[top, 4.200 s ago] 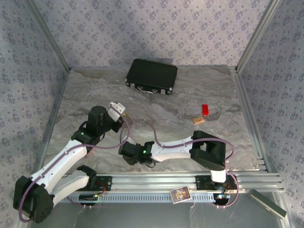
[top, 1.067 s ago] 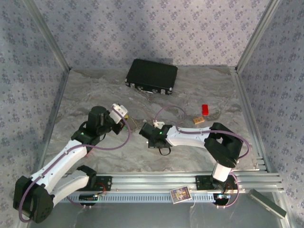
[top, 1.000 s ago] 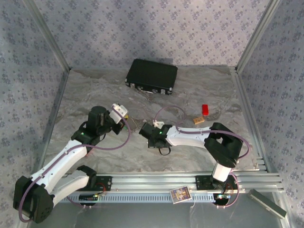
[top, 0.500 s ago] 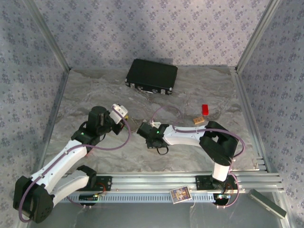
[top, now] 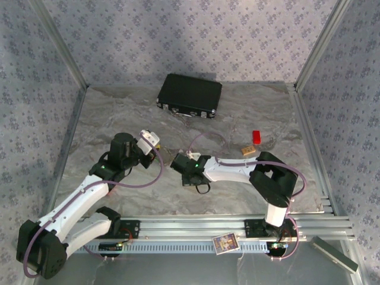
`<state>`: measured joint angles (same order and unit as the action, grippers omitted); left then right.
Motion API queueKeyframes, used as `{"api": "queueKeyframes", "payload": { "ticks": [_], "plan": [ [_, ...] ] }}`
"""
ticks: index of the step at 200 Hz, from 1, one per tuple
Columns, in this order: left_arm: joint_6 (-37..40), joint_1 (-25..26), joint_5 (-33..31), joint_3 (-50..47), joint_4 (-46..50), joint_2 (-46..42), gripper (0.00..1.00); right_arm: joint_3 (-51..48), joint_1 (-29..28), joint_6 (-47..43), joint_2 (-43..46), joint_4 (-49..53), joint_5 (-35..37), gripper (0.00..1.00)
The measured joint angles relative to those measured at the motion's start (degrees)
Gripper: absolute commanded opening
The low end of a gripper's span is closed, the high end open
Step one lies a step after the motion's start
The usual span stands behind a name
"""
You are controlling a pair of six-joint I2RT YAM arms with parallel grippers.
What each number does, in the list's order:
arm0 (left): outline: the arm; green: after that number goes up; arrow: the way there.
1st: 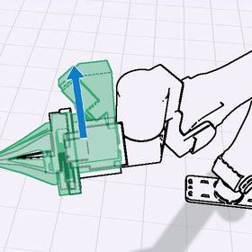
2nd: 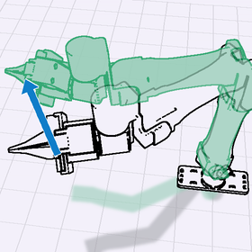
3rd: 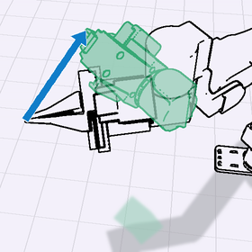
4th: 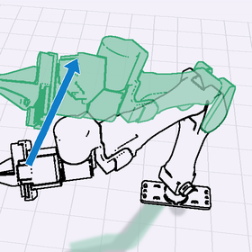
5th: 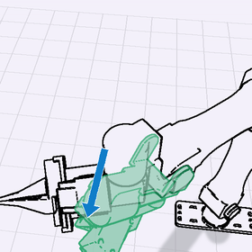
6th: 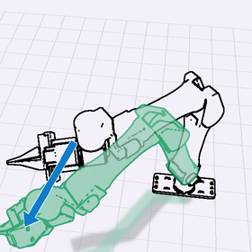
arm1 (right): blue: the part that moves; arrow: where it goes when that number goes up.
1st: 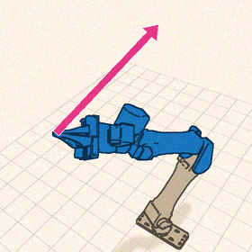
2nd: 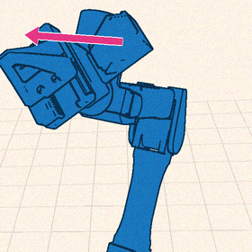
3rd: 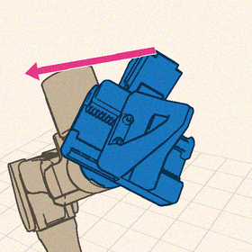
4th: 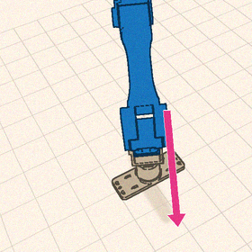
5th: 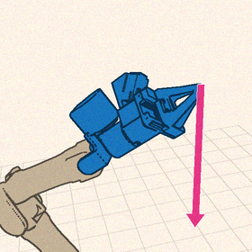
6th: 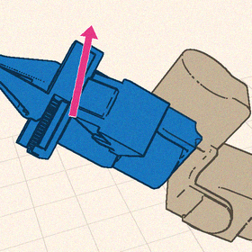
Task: Put the keys on the keyring
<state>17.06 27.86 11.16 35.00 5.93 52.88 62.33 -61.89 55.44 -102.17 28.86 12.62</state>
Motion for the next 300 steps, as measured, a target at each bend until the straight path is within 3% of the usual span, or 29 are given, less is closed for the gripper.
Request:
{"api": "queueKeyframes", "payload": {
  "ticks": [67, 130, 171, 225, 300],
  "plan": [
    [0.09, 0.0, 0.02, 0.0, 0.0, 0.0, 0.0, -1.4, -0.42, -2.4, 3.21, -0.57, 2.19, 0.0],
    [1.99, 0.57, 3.85, 0.0, 0.39, -2.6, 0.0, -7.72, 3.04, -20.37, 18.64, -5.25, 1.81, 0.0],
    [4.15, 2.23, 11.87, 0.0, 0.72, -3.39, 0.0, -8.2, 9.49, -35.58, 27.47, -7.28, -3.52, 0.0],
    [5.18, 7.61, 19.56, 0.15, 2.16, -2.49, 0.0, -8.52, 12.28, -51.67, 34.95, -9.75, -15.06, 0.0],
    [1.4, 10.54, 22.05, 0.83, 2.08, 1.31, 0.0, -8.52, 12.63, -64.11, 35.17, -8.83, -28.76, 0.0]
  ]
}}
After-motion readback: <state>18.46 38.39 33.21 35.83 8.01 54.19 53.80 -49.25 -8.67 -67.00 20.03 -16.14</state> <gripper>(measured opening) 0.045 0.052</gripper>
